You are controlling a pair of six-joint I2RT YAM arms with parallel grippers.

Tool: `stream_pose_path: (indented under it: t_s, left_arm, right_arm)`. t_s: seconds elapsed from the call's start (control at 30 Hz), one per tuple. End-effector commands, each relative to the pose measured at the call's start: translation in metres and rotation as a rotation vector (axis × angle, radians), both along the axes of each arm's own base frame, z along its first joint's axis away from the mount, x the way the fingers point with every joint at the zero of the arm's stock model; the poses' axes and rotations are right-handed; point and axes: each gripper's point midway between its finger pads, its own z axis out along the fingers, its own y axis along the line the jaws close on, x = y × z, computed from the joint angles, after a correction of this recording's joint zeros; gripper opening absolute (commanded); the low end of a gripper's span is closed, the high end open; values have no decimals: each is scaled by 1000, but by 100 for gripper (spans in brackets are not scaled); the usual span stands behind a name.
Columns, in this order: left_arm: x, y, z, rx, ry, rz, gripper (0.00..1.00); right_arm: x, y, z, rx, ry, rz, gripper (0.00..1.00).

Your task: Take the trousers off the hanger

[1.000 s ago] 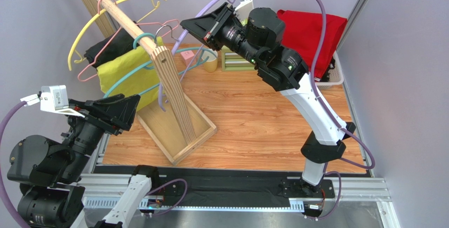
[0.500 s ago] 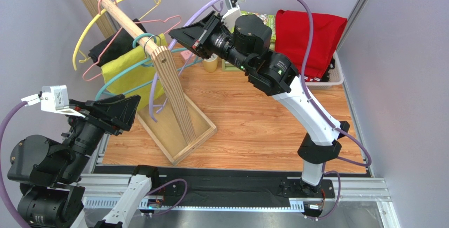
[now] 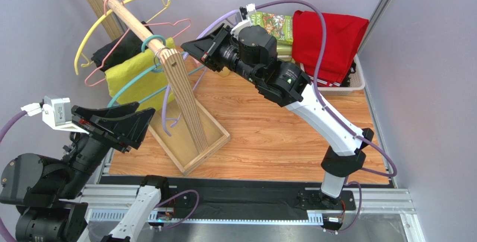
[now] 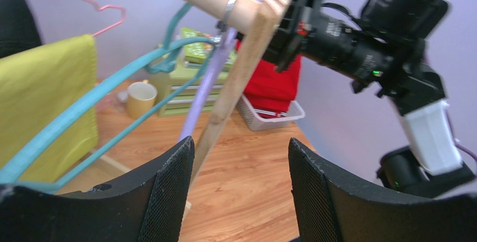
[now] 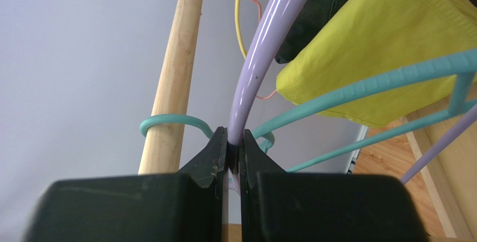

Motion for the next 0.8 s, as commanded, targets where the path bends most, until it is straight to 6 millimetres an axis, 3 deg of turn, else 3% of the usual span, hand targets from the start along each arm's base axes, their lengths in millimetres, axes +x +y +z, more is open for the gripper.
stream_pose_path:
  t_s: [0.0, 0.1, 0.13, 0.2, 0.23, 0.27, 0.37, 0.43, 0.73, 0.77]
  left_arm:
    - [-21, -31, 30, 8, -116, -215, 68]
    - [-32, -48, 40, -4, -146, -349, 68]
    - [-34, -52, 46, -7, -174, -386, 68]
    - [-39, -65, 43, -12, -157, -503, 68]
    - [-52, -75, 48, -22, -169, -618, 70]
    - [-48, -81, 45, -29, -139, -678, 70]
    - [-59, -90, 42, 1, -100, -830, 70]
    - [-56, -93, 39, 24, -72, -882, 70]
    - [-46, -102, 31, 25, 37, -1045, 72]
    - [-45, -105, 30, 20, 57, -1083, 71]
  right_arm:
    - [-13, -22, 34, 81, -51, -25, 0]
    - [-17, -28, 33, 74, -52, -24, 1]
    - [-15, -26, 22, 50, -39, -24, 4]
    - [-21, -32, 21, 46, -31, -16, 8]
    - [-21, -31, 13, 29, -22, -12, 15]
    - [-22, -33, 9, 13, -21, -12, 18]
    - [-27, -42, 3, -20, -23, -13, 28]
    - [-33, -52, 6, -30, -49, -9, 34]
    - [-47, -83, -25, -195, -83, 15, 60]
    - [-53, -94, -25, -212, -99, 24, 61]
